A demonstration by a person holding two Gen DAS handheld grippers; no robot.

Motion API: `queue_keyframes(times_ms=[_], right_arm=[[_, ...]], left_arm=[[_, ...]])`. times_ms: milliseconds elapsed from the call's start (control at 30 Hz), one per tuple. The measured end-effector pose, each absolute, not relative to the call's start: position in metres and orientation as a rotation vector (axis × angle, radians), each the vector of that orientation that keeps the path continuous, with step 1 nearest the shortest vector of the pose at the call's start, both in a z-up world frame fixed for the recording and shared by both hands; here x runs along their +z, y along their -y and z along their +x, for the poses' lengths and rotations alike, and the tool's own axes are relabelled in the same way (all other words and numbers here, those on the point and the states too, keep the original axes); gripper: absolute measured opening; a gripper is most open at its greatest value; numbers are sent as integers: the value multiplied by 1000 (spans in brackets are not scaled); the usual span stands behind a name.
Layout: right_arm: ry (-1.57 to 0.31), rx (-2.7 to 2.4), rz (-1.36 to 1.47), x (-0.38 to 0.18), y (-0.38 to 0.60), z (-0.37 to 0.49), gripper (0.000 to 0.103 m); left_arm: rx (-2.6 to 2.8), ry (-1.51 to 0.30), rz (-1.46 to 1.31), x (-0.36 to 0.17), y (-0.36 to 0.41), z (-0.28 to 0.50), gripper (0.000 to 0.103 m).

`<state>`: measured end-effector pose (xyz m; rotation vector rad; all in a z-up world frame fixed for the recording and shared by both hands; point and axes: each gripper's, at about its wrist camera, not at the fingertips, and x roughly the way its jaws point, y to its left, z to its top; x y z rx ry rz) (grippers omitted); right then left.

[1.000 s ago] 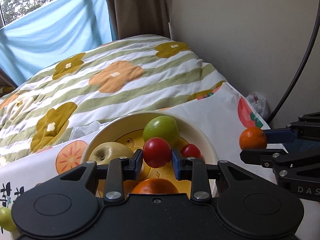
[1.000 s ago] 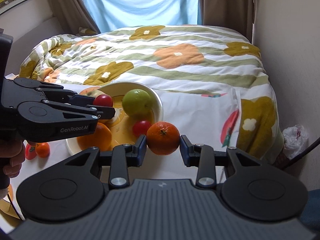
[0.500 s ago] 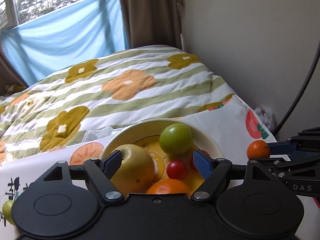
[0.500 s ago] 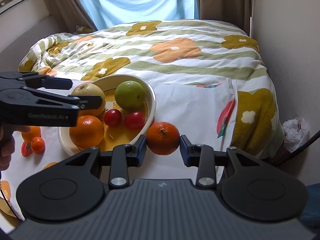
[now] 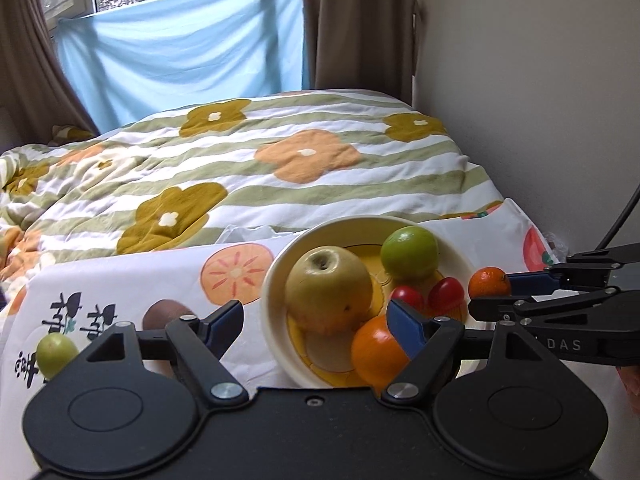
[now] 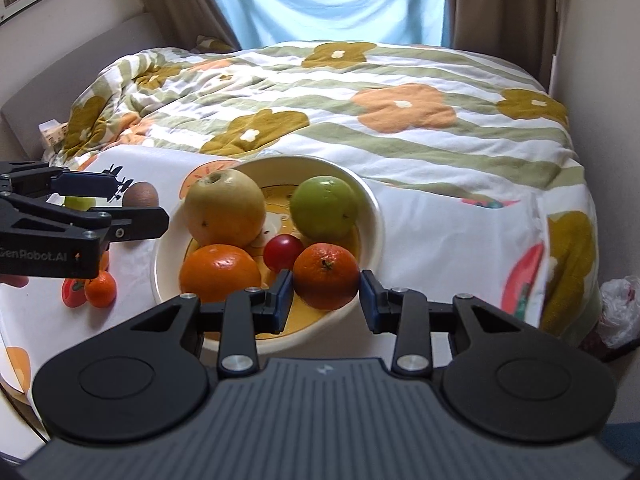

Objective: Organize fruits
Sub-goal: 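Release the tomato into the bowl with the left tool while the right tool releases the tangerine, then move both tools toward the green apple and the large orange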

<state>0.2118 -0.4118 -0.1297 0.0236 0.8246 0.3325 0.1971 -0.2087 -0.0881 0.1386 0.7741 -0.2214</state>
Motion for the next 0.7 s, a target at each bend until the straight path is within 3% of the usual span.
queue_keyframes(times_ms=[167,300,633,700], right_arm=[[-834,377,26,-135,403,214,53],[-784,352,67,-128,406,204,102],[-761,315,45,-106,406,177,103],[-758,317,45,-100,402,170,103]], left_arm=[[-192,-778,129,-91,196,188,82],[-171,-763,122,-89,190,176,84],[-147,-725,71,-73,180,145,84],[-133,-712,69,-68,178,138,89]])
